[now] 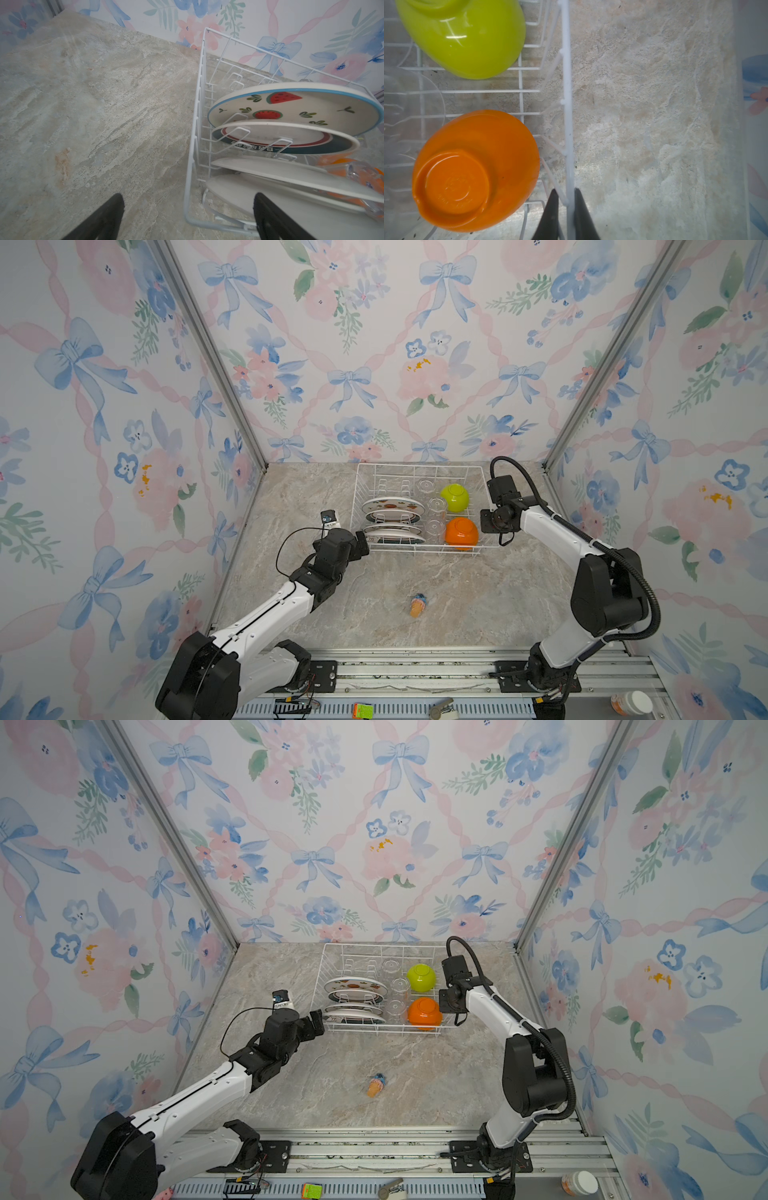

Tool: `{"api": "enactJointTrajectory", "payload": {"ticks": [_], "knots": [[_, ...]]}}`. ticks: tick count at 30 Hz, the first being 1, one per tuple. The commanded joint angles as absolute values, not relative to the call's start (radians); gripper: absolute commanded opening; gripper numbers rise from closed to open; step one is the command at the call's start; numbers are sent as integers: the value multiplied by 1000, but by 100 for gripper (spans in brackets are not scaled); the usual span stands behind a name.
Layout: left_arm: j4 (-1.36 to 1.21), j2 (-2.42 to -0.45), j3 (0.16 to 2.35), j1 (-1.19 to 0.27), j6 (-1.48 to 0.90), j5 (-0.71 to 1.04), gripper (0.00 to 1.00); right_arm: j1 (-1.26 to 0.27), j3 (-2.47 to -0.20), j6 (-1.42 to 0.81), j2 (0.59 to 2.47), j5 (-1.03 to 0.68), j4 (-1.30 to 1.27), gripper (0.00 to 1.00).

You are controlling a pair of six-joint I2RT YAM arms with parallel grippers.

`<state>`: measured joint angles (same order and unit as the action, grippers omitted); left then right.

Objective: Unload the mixed dishes from the dish rack

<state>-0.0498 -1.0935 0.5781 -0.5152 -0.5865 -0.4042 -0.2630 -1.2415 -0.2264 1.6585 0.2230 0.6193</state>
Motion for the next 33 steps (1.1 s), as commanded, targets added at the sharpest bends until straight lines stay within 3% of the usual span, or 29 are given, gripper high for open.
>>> {"api": "enactJointTrajectory", "payload": {"ticks": [1,6,23,33], "knots": [[-45,-1057,579,-507,-571,-408,98,-323,-1212,-262,1618,290,693,9],[-44,-1024,567,-506,-568,-414,98,-375,-1194,-271,1622,394,773,4],[-1,-1031,604,-501,-557,-471,98,-378,-1122,-153,1558,500,813,4],[61,-1143,679,-424,-570,-409,98,-333,-1065,-89,1433,437,775,5]]}}
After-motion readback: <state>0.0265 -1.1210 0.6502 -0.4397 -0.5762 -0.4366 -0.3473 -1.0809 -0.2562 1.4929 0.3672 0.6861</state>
